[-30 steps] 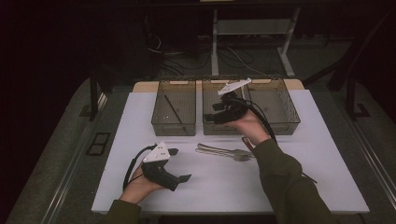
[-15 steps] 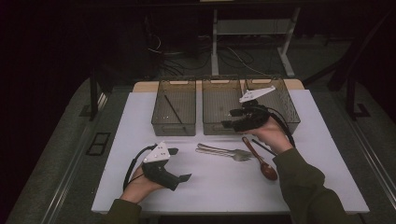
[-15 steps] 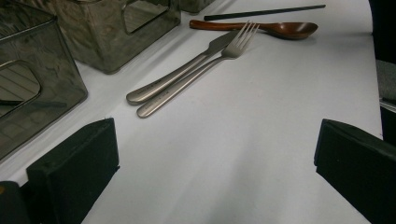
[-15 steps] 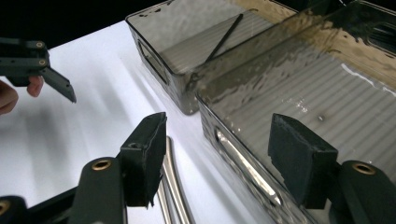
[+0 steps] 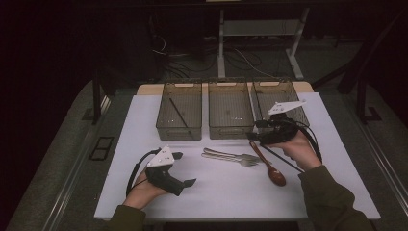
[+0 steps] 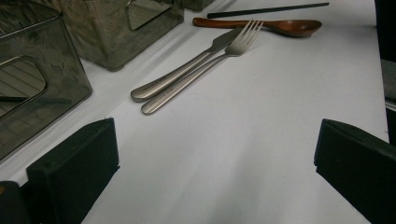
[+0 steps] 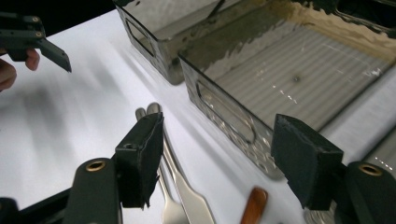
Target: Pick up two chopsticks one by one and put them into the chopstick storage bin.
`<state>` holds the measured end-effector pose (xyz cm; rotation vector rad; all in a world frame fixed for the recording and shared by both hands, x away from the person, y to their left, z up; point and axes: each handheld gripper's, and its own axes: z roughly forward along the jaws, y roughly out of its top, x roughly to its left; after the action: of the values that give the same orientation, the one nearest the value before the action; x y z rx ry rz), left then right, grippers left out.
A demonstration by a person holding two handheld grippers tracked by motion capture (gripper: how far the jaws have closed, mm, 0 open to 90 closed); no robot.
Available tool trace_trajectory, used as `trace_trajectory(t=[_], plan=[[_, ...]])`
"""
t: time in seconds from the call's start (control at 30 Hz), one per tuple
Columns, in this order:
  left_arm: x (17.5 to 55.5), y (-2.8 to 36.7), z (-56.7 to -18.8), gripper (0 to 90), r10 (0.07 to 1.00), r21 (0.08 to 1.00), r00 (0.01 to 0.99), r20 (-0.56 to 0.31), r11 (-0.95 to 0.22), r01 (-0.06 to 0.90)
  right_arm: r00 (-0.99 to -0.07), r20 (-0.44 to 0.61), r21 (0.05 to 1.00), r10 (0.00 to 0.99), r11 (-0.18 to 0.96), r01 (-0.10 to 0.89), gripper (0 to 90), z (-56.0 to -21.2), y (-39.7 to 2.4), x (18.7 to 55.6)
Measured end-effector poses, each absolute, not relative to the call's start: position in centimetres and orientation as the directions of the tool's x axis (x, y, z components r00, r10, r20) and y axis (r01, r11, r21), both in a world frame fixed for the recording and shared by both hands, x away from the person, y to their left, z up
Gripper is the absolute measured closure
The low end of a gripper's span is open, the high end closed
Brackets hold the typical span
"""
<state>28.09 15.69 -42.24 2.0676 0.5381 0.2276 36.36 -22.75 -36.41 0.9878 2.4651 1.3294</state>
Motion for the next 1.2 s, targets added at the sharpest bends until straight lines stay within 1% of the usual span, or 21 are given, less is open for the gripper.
trace_trajectory(t=[0.37, 0.6, 0.73, 0.8, 0.93, 1.2], plan=[[27.8, 15.8, -42.4, 0.0, 0.464, 0.847, 0.884, -0.052, -0.449, 0.286, -0.738, 0.151, 0.777, 0.658, 0.382, 0.500, 37.3, -37.8, -26.5, 34.1], [27.9, 15.9, -42.3, 0.0, 0.466, 0.849, 0.883, -0.058, -0.442, 0.289, -0.713, 0.142, 0.759, 0.686, 0.387, 0.523, 41.3, -38.3, -29.1, 32.7], [27.8, 15.9, -42.3, 0.0, 0.466, 0.847, 0.883, -0.055, -0.446, 0.288, -0.694, 0.137, 0.748, 0.707, 0.385, 0.540, 45.7, -38.6, -30.5, 31.9], [27.8, 15.9, -42.3, 0.0, 0.466, 0.848, 0.883, -0.054, -0.445, 0.287, -0.689, 0.129, 0.743, 0.713, 0.391, 0.543, 46.5, -38.9, -31.0, 31.7], [27.7, 15.8, -42.3, 0.0, 0.468, 0.848, 0.882, -0.057, -0.444, 0.290, -0.679, 0.114, 0.727, 0.725, 0.405, 0.555, 51.5, -39.5, -31.8, 31.2], [27.7, 16.0, -42.2, 0.0, 0.464, 0.846, 0.884, -0.054, -0.449, 0.288, -0.671, 0.100, 0.685, 0.735, 0.438, 0.582, 64.6, -40.9, -33.2, 30.4]])
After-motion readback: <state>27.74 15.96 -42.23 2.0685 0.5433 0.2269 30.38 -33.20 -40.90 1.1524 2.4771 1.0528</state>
